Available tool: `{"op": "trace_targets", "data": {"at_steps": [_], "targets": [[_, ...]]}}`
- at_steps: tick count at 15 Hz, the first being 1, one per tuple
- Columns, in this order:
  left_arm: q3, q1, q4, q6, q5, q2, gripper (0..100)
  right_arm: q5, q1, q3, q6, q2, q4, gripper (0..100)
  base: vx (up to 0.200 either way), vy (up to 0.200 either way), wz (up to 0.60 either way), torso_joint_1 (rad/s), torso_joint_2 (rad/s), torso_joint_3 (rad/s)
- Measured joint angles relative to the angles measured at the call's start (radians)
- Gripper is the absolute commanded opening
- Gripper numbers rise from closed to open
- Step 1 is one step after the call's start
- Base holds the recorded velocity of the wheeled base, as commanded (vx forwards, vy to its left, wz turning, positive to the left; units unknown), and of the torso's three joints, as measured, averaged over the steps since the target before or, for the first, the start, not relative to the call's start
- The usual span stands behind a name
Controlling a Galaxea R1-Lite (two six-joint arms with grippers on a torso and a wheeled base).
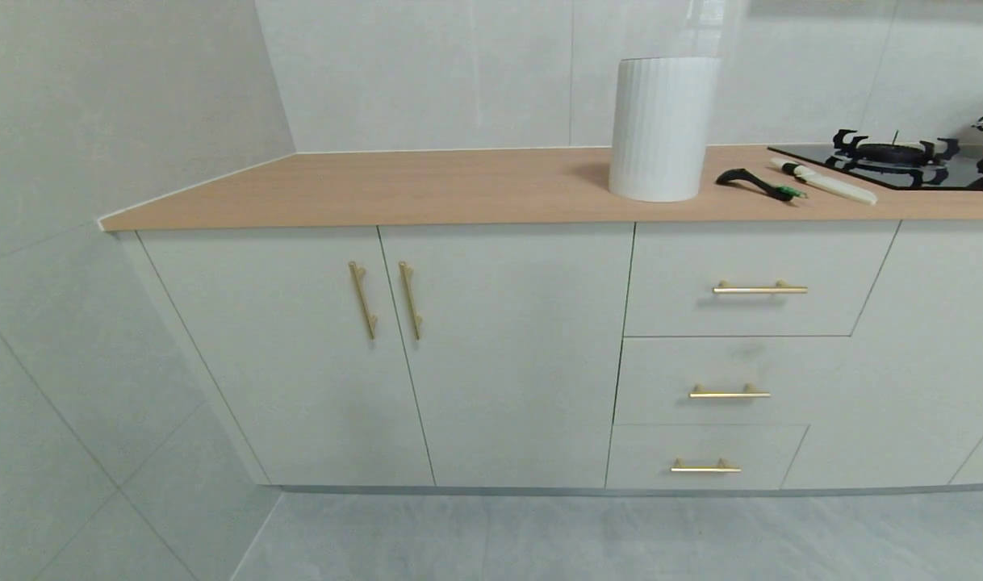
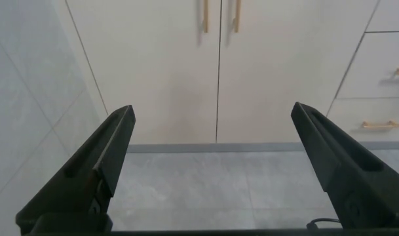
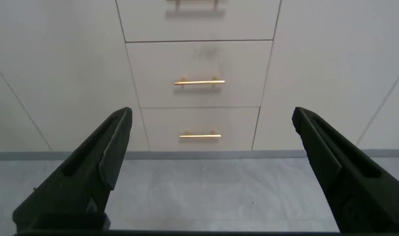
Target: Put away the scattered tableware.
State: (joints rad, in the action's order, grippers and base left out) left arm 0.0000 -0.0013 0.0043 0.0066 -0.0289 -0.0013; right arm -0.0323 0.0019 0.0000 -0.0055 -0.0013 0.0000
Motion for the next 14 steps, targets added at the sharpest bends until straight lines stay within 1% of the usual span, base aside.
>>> {"op": "trace_targets", "data": {"at_steps": [3,5,14], "targets": [[0.000,0.000,0.000,0.000,0.000,0.000,100,0.000,-0.001,0.000,0.000,0.000,0.000,100,0.000,0.000,0.00,0.000,0.00,0.000],[0.000,-0.001,0.000,0.000,0.000,0.000,100,0.001,0.000,0.000,0.001,0.000,0.000,100,0.000,0.000,-0.60,0.002,0.01,0.002],[0.000,0.000,0.000,-0.001,0.000,0.000,100,0.001,-0.001,0.000,0.000,0.000,0.000,100,0.000,0.000,0.00,0.000,0.00,0.000]]}}
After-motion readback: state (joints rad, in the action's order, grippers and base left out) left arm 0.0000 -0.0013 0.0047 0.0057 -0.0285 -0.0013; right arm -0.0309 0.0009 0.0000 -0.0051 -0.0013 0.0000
